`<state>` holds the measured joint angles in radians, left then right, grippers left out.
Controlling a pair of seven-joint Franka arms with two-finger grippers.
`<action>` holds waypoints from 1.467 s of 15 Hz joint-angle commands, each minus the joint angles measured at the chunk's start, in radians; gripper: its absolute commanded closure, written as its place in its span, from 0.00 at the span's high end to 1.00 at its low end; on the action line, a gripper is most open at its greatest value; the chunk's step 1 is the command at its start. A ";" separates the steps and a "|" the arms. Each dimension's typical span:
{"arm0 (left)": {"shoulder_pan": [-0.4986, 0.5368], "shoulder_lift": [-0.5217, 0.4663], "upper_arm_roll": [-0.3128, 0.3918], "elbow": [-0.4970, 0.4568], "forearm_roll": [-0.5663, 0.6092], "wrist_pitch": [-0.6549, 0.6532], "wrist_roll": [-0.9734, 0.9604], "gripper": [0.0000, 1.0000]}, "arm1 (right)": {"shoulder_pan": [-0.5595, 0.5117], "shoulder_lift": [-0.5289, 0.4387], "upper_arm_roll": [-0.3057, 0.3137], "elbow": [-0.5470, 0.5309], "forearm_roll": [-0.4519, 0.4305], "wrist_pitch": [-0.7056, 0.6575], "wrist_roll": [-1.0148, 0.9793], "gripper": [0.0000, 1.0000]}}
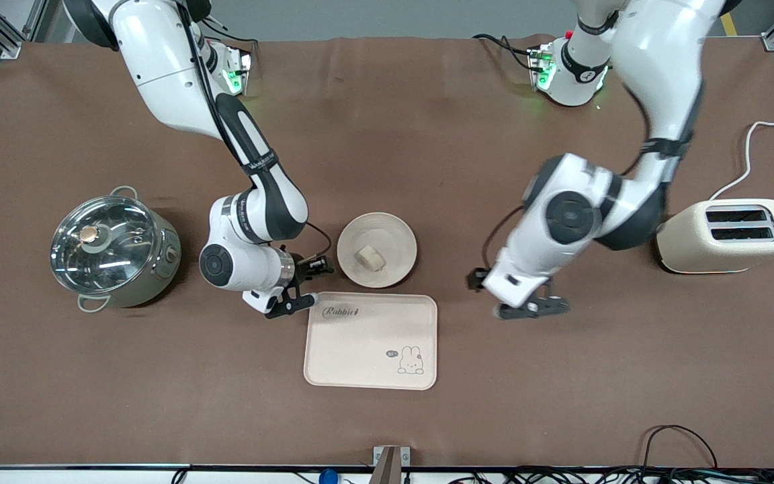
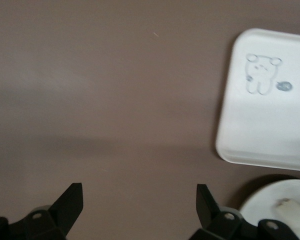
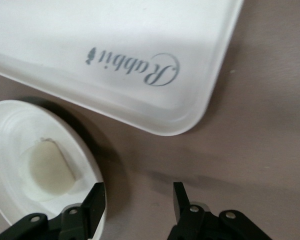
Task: Place bun in plate and plate on tray
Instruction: 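Grasp the plate rim with the right gripper while the left gripper withdraws, then slide the plate onto the white tray with the right gripper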
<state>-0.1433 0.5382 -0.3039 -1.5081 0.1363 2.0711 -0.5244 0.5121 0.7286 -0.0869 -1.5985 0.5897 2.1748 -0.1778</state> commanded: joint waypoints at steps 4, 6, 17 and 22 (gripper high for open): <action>0.120 -0.142 -0.012 -0.017 0.003 -0.098 0.126 1.00 | 0.026 -0.009 0.029 -0.024 0.041 0.007 -0.028 0.58; 0.152 -0.193 -0.015 -0.017 -0.004 -0.146 0.130 1.00 | 0.042 -0.009 0.029 -0.029 0.041 0.010 -0.029 0.54; 0.122 -0.536 0.224 -0.047 -0.148 -0.443 0.426 1.00 | 0.051 0.015 0.027 -0.028 0.038 0.005 -0.032 0.16; 0.123 -0.546 0.226 -0.043 -0.152 -0.447 0.456 1.00 | 0.045 0.006 0.027 -0.017 0.038 0.002 -0.019 0.03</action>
<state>-0.0078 -0.0073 -0.0857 -1.5432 0.0016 1.6252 -0.0778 0.5660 0.7465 -0.0628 -1.6143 0.6043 2.1810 -0.1869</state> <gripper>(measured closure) 0.000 0.952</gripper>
